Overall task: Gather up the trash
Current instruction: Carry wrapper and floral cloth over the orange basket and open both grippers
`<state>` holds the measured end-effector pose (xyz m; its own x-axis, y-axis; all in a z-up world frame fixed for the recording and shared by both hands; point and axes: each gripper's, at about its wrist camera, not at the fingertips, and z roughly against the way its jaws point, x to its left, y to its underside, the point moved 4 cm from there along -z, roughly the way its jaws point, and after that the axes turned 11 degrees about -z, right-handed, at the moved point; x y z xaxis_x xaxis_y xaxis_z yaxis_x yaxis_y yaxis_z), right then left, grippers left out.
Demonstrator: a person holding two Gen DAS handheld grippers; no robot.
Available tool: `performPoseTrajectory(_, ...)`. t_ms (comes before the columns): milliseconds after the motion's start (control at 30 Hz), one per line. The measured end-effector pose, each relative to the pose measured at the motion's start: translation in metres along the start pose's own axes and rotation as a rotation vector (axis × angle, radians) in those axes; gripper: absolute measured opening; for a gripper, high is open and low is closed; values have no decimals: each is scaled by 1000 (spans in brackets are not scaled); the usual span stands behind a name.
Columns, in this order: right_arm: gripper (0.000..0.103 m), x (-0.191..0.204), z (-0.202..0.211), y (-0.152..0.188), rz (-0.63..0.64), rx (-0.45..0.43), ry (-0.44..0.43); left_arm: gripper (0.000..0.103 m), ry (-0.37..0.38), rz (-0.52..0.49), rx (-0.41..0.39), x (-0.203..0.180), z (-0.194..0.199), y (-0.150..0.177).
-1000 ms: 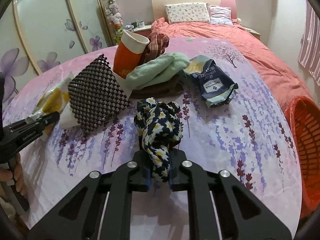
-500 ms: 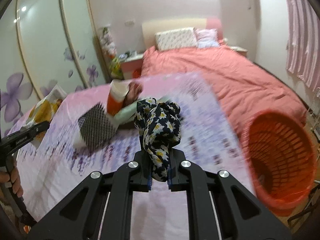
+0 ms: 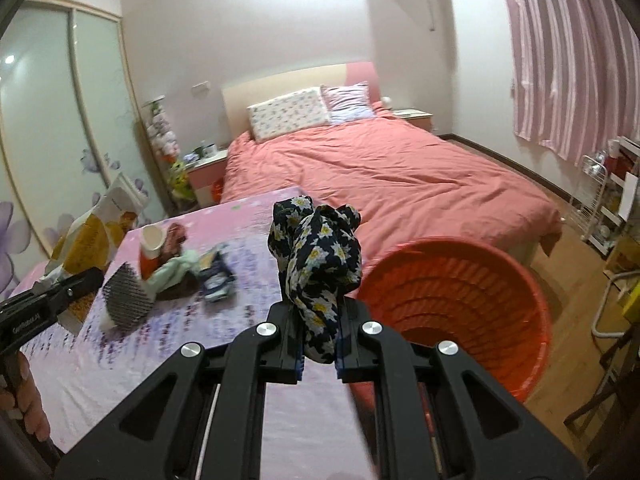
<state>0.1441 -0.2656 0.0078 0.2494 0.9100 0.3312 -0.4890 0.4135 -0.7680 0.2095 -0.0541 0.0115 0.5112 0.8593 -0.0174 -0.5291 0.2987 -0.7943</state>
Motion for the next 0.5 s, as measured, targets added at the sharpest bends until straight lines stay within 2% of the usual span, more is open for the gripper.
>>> performPoseTrajectory(333, 11, -55, -2, -23, -78, -46, 34, 11, 190, -88, 4, -113, -50, -28)
performPoseTrajectory(500, 12, -83, -11, -29, -127, -50, 52, 12, 242, -107, 43, -147, -89, -34)
